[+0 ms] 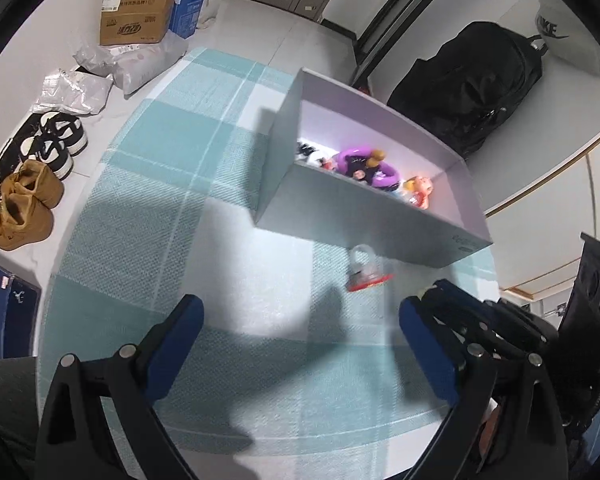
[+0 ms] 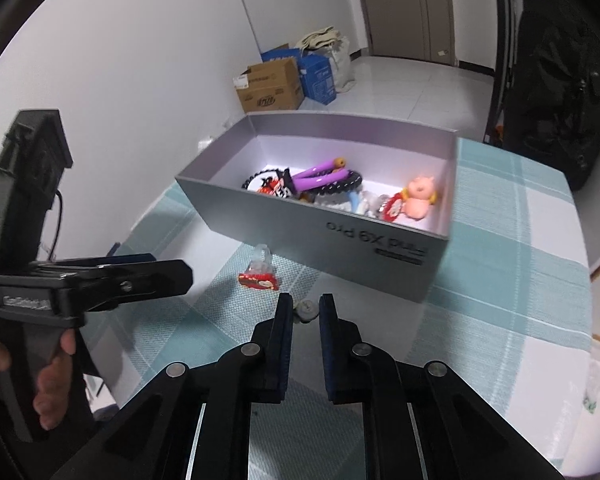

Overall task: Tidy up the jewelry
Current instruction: 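Grasp the small white bead with the right gripper while the left grasps the clear pacifier charm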

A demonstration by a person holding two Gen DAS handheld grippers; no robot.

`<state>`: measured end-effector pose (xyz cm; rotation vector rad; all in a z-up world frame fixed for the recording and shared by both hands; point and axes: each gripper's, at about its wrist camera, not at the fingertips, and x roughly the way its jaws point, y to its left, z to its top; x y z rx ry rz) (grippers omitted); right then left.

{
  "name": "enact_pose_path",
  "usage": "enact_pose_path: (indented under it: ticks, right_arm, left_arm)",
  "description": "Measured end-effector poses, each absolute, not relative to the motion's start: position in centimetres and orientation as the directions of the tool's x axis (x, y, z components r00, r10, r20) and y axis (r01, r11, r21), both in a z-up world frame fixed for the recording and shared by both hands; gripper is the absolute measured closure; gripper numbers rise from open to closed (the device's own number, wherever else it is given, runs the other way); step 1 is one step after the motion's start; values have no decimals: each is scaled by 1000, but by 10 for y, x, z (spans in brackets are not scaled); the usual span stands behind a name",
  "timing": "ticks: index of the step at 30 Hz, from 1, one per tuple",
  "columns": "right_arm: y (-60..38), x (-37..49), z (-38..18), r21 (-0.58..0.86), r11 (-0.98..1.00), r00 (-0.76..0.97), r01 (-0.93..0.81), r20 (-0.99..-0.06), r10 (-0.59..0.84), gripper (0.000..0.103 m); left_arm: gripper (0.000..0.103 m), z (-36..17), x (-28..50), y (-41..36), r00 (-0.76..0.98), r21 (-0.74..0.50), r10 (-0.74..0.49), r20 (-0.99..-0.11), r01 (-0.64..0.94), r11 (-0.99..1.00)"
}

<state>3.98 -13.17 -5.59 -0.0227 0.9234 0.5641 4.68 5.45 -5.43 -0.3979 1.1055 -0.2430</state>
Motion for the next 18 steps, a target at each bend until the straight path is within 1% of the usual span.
enact_pose_path:
  ticks: [3, 6, 10, 12, 14, 16, 18]
  right_arm:
    - [-138, 40, -48, 237, 857, 484, -457, -742, 463, 91]
    - [-147, 42, -41, 262, 862, 498, -434, -727, 472, 91]
    - [-157, 43, -38, 284, 867, 515, -409, -713, 476, 91]
    - [-162, 42, -37, 291, 869, 517, -401, -711, 477, 91]
    - [-166, 42, -37, 301, 867, 515, -398, -709, 482, 91]
    - [-167, 41, -37, 303, 865, 515, -399, -707, 485, 91]
    - [-167, 41, -36, 305, 862, 514, -405, -704, 490, 91]
  left_arm:
    - [8, -53, 51, 48, 438, -419, -377, -816, 0, 908]
    - [8, -52, 56, 35, 447, -359, -331, -831, 23, 933]
    - [8, -53, 60, 9, 442, -230, -253, -861, 106, 967]
    - [9, -57, 60, 1, 429, -202, -248, -869, 151, 968]
    - [19, -60, 61, -2, 419, -180, -232, -878, 161, 971]
    - [33, -61, 62, -2, 421, -159, -213, -882, 159, 974]
    - [38, -61, 65, -1, 423, -154, -209, -882, 159, 975]
